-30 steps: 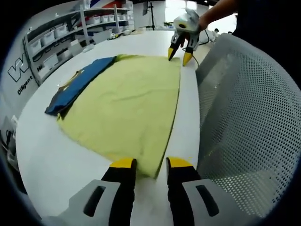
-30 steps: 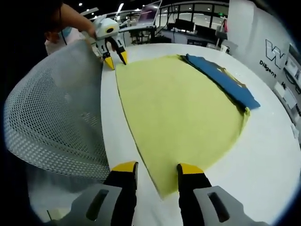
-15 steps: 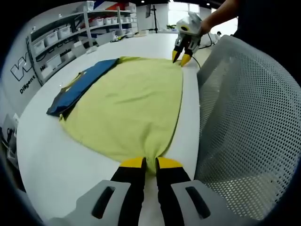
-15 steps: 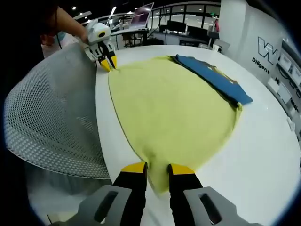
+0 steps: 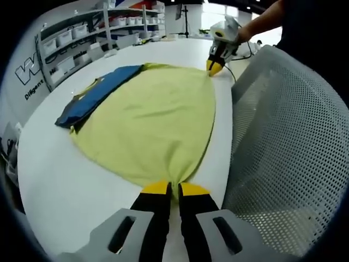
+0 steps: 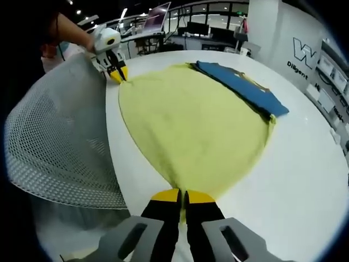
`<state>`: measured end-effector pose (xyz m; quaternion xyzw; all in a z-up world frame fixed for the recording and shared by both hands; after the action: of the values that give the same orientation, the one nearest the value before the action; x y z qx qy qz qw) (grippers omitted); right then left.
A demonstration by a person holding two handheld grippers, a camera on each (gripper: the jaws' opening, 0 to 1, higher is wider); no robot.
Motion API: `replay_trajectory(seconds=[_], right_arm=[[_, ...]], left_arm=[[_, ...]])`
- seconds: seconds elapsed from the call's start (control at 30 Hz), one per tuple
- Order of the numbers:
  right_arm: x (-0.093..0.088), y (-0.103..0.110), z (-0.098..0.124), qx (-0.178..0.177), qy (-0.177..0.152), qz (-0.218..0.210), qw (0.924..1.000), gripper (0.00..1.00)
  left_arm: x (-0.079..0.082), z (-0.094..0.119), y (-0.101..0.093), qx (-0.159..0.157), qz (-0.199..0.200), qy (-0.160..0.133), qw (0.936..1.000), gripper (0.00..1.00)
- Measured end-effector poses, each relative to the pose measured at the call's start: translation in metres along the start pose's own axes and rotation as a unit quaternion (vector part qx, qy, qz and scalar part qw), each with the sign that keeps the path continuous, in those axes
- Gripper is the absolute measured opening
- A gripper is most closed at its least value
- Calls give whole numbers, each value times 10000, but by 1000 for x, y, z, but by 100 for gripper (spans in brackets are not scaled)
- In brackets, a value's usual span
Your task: Fold the garment on the visible template until the final outline fits inside the template.
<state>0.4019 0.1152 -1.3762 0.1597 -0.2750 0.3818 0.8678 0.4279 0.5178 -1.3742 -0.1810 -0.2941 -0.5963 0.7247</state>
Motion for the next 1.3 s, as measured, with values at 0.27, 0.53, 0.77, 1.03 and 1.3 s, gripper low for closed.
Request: replay_trajectory(seconds=[0.27,0.53,0.77,1.03,1.3], right_arm=[[-2,6,2,136,57,-236,9996,0],[-3,10,4,250,137,-338,9990,0],[-5,16,9,364,196,-440,9982,0],[-3,22,19,505,301,-589,9965,0],[3,23,28,628,405,-673,9949,0]], left_arm=[[1,2,0,-187,179,178,9995,2],[0,3,-3,-296,232,277,9989,2],[1,7,-10,-507,391,455,9969,2],[5,15,-14,-827,713,520,9927,2],[14,26,-12,-1125,1007,515,9872,2]])
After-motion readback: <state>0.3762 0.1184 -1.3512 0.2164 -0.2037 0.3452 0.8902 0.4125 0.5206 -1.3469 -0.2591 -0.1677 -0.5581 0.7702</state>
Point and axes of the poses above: the point that each gripper's makers call its tool centre point, and the gripper's own axes: z roughly backward along the fingers, y roughly to its left, x roughly out of its top, the point moved 9 cm from there along z, roughly backward along the fingers, and after that the axes turned 8 degrees about -z, right-handed, at the moved point
